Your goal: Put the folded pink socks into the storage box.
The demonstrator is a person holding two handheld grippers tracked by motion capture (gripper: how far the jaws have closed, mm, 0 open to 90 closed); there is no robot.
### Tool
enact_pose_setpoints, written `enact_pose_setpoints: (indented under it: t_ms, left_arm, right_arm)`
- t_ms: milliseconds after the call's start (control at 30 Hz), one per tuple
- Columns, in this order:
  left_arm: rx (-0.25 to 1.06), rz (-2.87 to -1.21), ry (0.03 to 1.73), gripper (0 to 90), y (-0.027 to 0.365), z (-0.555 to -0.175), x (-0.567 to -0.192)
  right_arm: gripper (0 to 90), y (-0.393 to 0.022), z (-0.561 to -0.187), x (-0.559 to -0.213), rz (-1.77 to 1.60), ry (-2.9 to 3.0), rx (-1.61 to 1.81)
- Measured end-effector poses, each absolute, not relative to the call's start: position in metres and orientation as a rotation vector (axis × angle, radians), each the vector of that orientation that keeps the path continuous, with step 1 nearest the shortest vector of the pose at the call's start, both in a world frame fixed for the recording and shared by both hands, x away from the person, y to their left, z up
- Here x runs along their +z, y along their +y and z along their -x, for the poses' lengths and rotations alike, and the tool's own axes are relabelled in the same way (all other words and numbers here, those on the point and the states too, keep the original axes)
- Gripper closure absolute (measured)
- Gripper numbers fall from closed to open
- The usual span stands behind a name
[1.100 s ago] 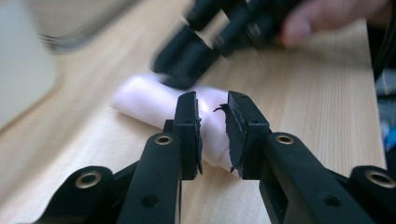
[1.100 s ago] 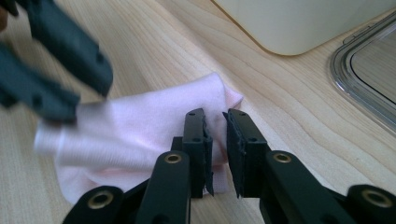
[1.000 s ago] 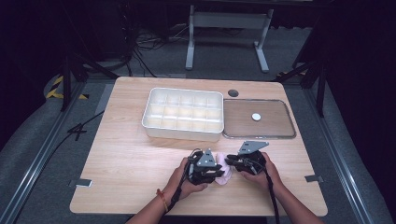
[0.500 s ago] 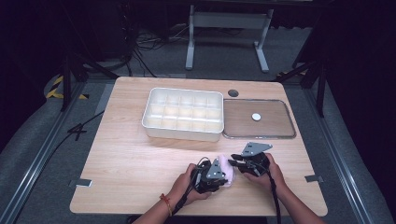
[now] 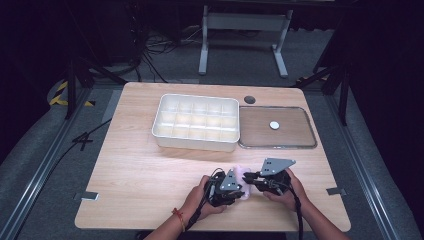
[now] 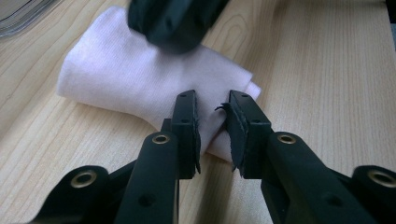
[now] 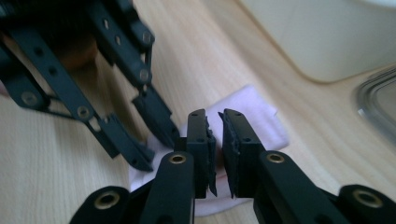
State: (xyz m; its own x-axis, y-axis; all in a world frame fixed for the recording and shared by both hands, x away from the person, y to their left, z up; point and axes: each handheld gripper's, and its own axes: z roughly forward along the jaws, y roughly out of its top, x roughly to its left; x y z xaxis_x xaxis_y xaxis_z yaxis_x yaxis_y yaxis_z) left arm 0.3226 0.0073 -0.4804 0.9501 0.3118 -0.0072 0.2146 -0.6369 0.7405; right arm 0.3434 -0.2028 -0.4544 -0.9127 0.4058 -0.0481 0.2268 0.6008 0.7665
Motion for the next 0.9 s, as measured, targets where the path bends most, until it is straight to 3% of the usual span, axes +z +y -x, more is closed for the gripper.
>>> enact_pose_setpoints:
  t_ms: [900]
  left_arm:
    - [0.156,-2.286,0.372,73.7,0.007,-0.323,-0.48]
  right_arm:
    - [86.2,-0.211,-0.359,-0.461,-0.738,2.518,1.074]
